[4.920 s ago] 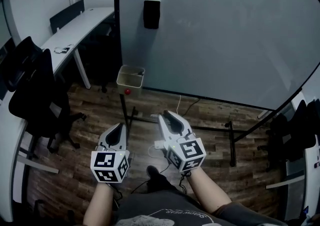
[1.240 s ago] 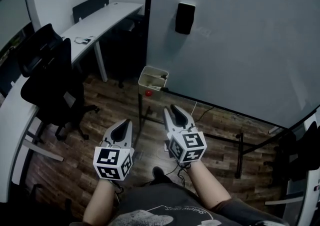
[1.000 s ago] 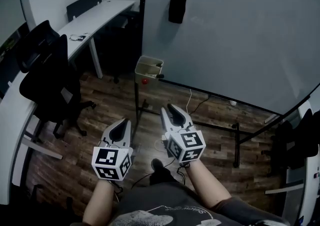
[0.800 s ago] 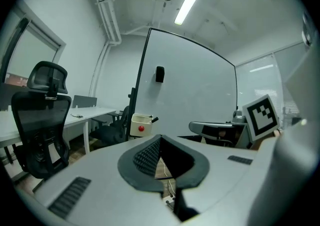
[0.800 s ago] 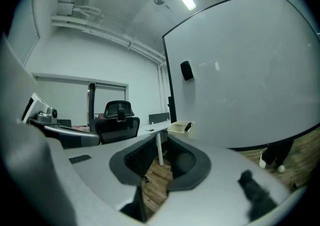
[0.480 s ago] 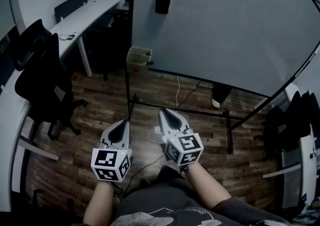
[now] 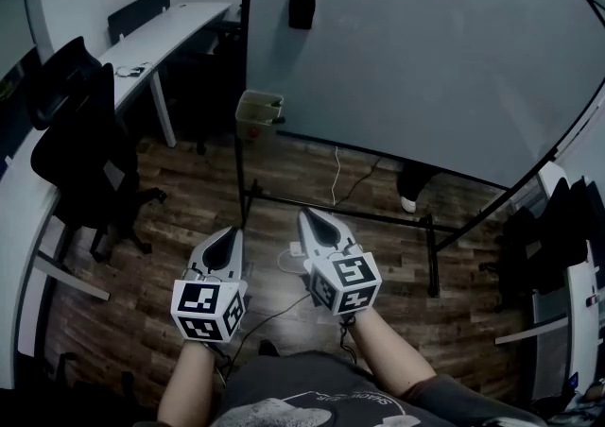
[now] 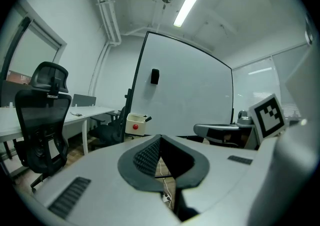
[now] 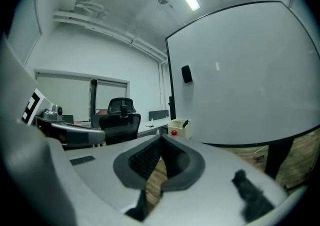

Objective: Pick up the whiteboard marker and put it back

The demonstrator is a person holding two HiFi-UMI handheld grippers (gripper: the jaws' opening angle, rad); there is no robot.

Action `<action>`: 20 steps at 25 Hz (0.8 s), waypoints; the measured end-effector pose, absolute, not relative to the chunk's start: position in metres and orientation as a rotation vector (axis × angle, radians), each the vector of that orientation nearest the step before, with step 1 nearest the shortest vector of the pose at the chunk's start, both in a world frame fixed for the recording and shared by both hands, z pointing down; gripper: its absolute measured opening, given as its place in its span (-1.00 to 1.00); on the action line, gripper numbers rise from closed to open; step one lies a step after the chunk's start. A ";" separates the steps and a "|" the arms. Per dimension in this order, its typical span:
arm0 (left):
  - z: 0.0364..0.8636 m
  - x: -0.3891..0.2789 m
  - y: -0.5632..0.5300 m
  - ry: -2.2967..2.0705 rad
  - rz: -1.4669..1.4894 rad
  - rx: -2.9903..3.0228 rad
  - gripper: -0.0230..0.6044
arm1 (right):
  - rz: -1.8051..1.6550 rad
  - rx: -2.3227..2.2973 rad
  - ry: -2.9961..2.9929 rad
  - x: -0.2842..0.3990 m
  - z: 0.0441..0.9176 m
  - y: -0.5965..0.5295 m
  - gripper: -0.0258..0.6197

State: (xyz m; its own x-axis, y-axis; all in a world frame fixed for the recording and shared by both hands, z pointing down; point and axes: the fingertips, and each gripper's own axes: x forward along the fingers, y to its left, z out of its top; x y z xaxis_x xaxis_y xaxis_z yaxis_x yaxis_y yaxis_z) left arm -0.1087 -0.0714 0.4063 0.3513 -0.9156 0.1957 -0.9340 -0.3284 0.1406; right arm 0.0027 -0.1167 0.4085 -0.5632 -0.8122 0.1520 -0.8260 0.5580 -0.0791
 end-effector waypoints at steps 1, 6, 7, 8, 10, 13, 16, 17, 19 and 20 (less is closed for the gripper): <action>0.405 -0.105 -0.070 -1.671 0.115 2.382 -0.88 | 0.214 1.410 -2.686 0.007 0.408 -0.115 -0.85; 0.400 -0.081 -0.060 -1.696 0.116 2.372 -0.88 | 0.214 1.367 -2.698 0.031 0.407 -0.100 -0.85; 0.400 -0.076 -0.057 -1.702 0.117 2.371 -0.88 | 0.212 1.356 -2.703 0.036 0.407 -0.096 -0.85; 0.400 -0.071 -0.053 -1.706 0.120 2.369 -0.88 | 0.211 1.343 -2.709 0.040 0.407 -0.092 -0.85; 0.401 -0.059 -0.044 -1.710 0.129 2.363 -0.88 | 0.207 1.318 -2.719 0.049 0.408 -0.083 -0.85; 0.407 -0.042 -0.027 -1.716 0.147 2.348 -0.88 | 0.210 1.295 -2.731 0.065 0.408 -0.069 -0.85; 0.410 -0.029 -0.009 -1.737 0.151 2.326 -0.88 | 0.219 1.276 -2.737 0.079 0.410 -0.055 -0.85; 0.410 -0.025 -0.003 -1.745 0.150 2.319 -0.88 | 0.221 1.265 -2.739 0.083 0.411 -0.048 -0.85; 0.411 -0.017 0.010 -1.762 0.149 2.303 -0.88 | 0.227 1.244 -2.744 0.091 0.413 -0.036 -0.85; 0.411 -0.013 0.016 -1.768 0.147 2.296 -0.88 | 0.233 1.240 -2.747 0.096 0.414 -0.030 -0.85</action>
State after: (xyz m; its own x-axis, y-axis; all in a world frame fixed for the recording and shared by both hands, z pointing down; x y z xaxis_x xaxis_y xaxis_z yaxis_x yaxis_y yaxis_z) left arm -0.0128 0.0159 0.4112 0.2631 -0.9384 0.2238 -0.9625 -0.2396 0.1272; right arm 0.0957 -0.0301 0.4140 -0.6578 -0.7336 0.1708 -0.7519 0.6529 -0.0912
